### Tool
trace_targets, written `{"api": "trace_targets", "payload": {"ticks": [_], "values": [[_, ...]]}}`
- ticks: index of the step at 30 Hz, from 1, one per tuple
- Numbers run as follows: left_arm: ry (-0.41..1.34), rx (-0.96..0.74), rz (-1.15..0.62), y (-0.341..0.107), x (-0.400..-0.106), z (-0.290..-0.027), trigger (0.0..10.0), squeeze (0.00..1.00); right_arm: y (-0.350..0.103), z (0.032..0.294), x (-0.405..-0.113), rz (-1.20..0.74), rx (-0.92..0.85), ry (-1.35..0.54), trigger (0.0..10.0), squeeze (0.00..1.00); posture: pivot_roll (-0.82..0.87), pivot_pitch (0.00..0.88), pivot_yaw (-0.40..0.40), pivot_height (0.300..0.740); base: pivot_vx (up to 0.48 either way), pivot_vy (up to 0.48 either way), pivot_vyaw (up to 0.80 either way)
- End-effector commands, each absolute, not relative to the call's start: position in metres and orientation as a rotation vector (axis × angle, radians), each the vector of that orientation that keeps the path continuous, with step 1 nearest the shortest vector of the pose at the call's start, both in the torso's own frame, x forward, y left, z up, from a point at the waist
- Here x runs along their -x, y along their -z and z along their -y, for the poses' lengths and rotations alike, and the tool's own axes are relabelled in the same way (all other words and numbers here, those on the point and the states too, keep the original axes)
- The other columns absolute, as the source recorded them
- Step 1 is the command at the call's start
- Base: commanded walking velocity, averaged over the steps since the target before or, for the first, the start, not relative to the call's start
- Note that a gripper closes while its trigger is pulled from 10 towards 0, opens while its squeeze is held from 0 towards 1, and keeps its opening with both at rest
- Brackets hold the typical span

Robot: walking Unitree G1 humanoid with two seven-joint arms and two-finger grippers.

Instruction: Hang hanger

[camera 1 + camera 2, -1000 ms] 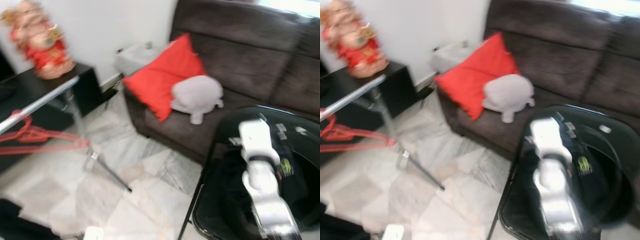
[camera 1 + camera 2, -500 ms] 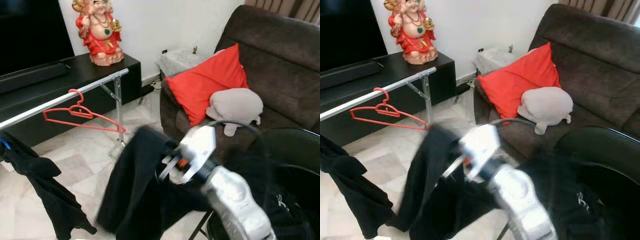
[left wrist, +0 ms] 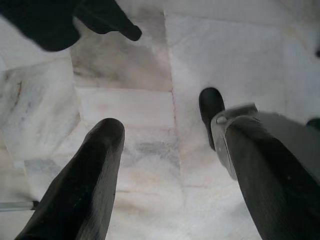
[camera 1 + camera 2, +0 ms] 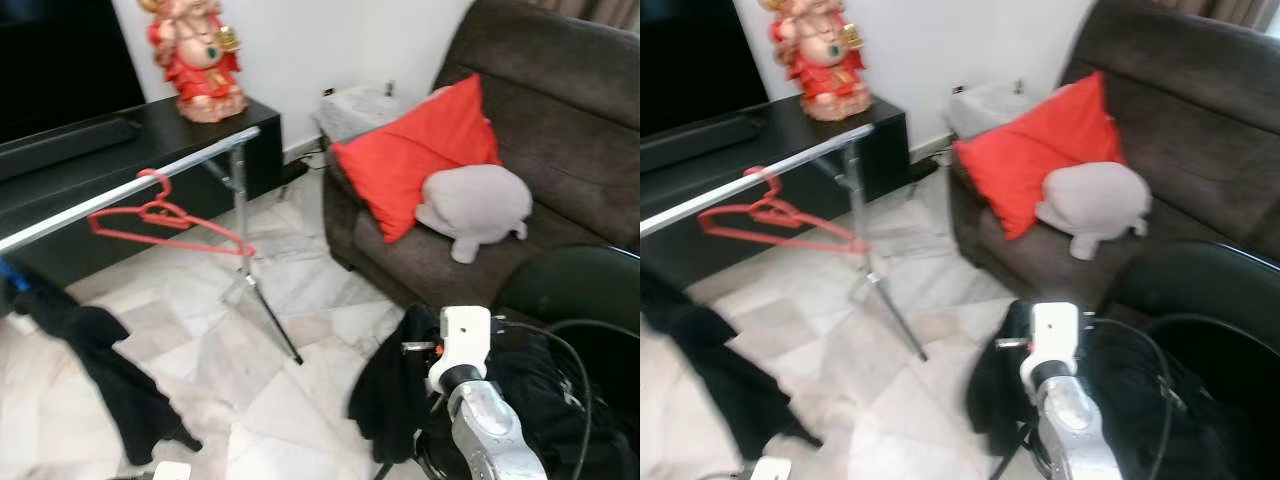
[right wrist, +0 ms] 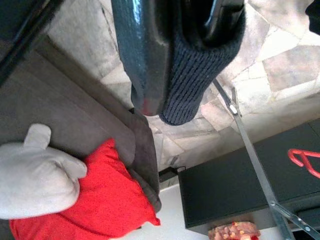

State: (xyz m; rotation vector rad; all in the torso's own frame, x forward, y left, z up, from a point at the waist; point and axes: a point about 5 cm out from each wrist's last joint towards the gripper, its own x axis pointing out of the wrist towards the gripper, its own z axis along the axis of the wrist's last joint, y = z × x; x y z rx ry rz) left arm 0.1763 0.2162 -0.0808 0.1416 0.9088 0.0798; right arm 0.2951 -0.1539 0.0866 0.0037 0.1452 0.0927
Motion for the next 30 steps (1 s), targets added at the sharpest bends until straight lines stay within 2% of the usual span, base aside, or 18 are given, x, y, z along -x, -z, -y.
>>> {"api": "trace_targets", "payload": {"ticks": [1, 9, 25, 30], "values": [[-0.091, -0.153, -0.952, 0.086, -0.164, -0.221, 10.0, 0.00, -0.089, 0.153, -0.298, -0.120, -0.003, -0.082, 10.0, 0.00, -0.08, 0.108, 0.032, 0.740, 0.000, 0.000, 0.80], [-0.115, -0.139, -0.963, 0.086, -0.161, -0.225, 10.0, 0.00, -0.083, 0.147, -0.300, -0.118, 0.003, -0.117, 10.0, 0.00, -0.07, 0.083, 0.026, 0.740, 0.000, 0.000, 0.80], [-0.149, -0.129, -0.961, 0.087, -0.157, -0.226, 10.0, 0.00, -0.053, 0.153, -0.296, -0.208, 0.006, -0.110, 10.0, 0.00, -0.08, 0.033, 0.030, 0.740, 0.000, 0.000, 0.80], [-0.176, -0.120, -0.956, 0.087, -0.156, -0.231, 10.0, 0.00, -0.044, 0.152, -0.293, -0.240, -0.007, -0.107, 10.0, 0.00, -0.08, 0.010, 0.042, 0.740, 0.000, 0.000, 0.49]]}}
